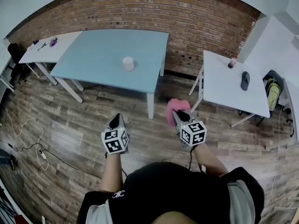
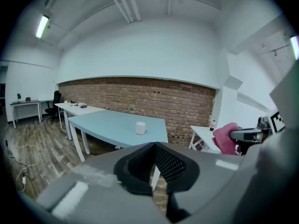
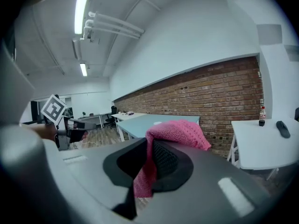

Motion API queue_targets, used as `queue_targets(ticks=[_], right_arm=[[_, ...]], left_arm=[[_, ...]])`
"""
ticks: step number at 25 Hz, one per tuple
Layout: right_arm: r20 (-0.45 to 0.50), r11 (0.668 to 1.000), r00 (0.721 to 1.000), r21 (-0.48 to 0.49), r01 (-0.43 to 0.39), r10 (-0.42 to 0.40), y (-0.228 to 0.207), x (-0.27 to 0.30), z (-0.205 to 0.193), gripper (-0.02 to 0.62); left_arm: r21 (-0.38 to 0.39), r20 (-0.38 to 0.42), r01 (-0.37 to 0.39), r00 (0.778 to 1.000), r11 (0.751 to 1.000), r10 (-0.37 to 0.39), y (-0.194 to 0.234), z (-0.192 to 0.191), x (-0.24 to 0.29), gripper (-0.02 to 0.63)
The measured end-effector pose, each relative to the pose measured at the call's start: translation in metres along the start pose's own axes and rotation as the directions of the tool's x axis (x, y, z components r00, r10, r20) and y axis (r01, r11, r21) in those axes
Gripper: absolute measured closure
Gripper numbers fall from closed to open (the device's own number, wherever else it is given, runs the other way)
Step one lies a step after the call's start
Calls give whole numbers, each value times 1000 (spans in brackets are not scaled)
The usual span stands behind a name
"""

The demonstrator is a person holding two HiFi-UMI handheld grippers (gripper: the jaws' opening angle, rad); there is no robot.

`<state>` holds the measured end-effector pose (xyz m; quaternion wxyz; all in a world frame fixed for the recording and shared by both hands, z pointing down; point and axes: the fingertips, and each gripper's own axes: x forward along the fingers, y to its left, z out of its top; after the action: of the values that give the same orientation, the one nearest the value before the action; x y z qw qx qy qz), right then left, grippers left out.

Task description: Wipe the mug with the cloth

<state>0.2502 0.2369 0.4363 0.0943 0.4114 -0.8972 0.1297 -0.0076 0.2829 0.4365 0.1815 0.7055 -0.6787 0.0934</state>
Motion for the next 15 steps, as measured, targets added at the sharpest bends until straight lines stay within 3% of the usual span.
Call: queue_targets(ticks=[9,15], right_arm=[[-28,999,999,-29,-31,31,16,17,-2,557],[-52,999,999,-39,-5,3,23,31,-4,557]], left_arm=[[-3,-17,2,1000,1000,-3,14,-3,6,598],[-6,-22,22,1000,1000,-22,32,-2,15,598]])
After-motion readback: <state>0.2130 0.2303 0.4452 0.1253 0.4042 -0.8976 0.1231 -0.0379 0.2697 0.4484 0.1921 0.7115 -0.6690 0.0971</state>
